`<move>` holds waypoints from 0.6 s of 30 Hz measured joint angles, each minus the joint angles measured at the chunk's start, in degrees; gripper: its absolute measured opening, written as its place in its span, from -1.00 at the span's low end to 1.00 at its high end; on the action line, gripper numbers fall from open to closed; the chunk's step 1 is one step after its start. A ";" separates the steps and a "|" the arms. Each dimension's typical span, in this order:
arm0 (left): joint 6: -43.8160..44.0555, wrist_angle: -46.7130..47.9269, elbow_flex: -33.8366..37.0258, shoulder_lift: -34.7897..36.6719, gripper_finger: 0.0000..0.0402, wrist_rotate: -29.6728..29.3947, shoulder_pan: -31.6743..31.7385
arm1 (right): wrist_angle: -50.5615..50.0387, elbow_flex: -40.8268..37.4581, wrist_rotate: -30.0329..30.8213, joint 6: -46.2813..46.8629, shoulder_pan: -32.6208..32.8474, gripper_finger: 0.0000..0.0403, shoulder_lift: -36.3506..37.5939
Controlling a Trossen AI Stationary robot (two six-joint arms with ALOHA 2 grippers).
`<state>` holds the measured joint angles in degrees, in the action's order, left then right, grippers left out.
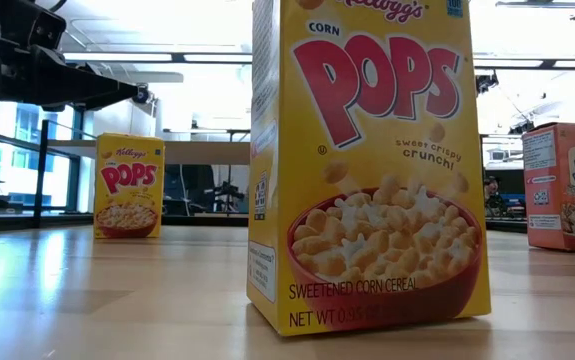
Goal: Stack cereal on shelf
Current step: Put the middle blue cereal box on the shelf
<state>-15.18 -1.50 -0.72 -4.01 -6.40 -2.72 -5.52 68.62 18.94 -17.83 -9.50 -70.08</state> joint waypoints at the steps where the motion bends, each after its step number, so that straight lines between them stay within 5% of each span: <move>1: 0.00 0.01 -0.01 0.00 0.22 0.01 0.00 | 2.14 0.00 -0.08 -2.47 -0.37 -0.21 0.00; 18: 0.00 0.02 0.01 0.01 0.22 -0.01 0.00 | 18.45 0.34 -8.74 -11.13 -8.07 -0.21 -2.97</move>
<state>-15.18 -1.48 -0.71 -4.00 -6.42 -2.72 12.94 68.96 10.20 -28.97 -17.57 -73.06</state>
